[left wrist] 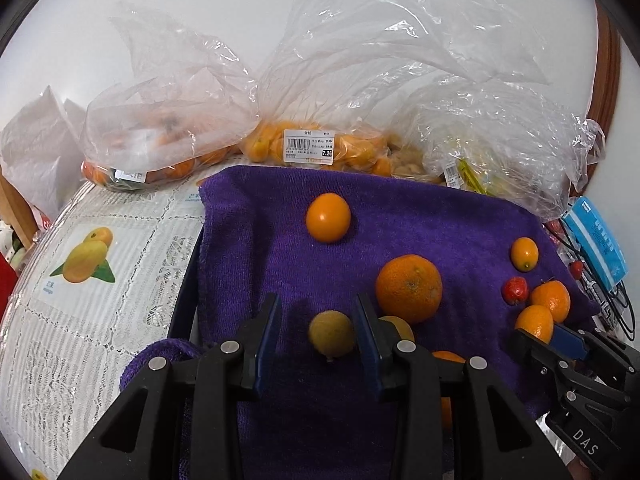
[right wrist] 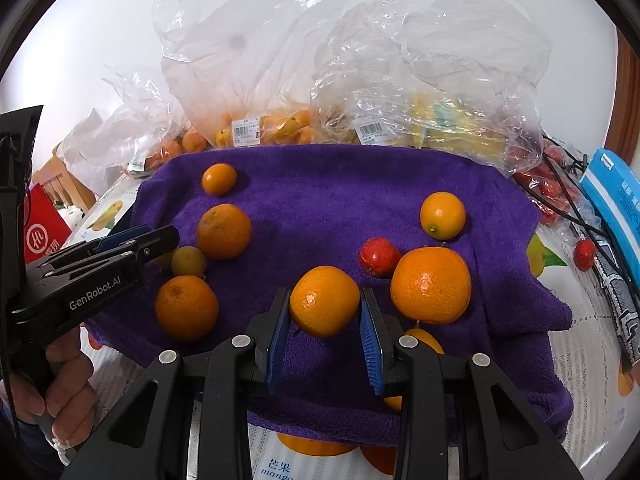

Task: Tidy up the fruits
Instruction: 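Lower both fruits onto the towel and open both tools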

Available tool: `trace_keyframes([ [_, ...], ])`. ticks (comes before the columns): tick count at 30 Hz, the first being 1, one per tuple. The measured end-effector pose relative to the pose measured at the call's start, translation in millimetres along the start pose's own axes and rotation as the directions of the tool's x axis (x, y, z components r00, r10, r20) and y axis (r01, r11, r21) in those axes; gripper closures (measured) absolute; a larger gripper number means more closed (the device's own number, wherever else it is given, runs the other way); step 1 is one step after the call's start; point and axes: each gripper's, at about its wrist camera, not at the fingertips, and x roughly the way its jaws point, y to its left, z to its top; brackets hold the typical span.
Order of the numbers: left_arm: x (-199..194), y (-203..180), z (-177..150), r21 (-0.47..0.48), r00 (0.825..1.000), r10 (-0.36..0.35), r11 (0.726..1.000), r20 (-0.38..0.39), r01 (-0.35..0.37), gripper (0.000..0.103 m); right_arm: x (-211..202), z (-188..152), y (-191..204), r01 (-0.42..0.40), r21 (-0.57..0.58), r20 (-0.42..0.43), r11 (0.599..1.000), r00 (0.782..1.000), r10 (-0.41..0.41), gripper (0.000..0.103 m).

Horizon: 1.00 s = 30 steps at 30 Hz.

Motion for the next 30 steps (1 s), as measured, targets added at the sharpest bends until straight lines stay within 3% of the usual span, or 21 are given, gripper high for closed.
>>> trace_keyframes([
  [14, -8.3, 0.4, -2.0, -0.016, 0.998, -0.047, 0.999, 0.033, 0.047, 0.067, -6.2, -2.3, 4.6, 0.002, -0.016, 0.012, 1.000, 1.000, -0.002, 0.069],
  [23, -17.9, 1.1, -2.3, -0.025, 0.993, -0.069, 0.997, 0.092, 0.072, 0.058, -28.1, 0.9, -1.9, 0.012, 0.047, 0.085, 0.999, 0.996, -0.016, 0.060],
  [30, -27.1, 2.2, -3.1, -0.026, 0.990, -0.059, 0.998, 0.129, 0.063, 0.054, -27.1, -0.7, 4.8, 0.027, 0.026, 0.071, 0.999, 0.997, -0.029, 0.059],
])
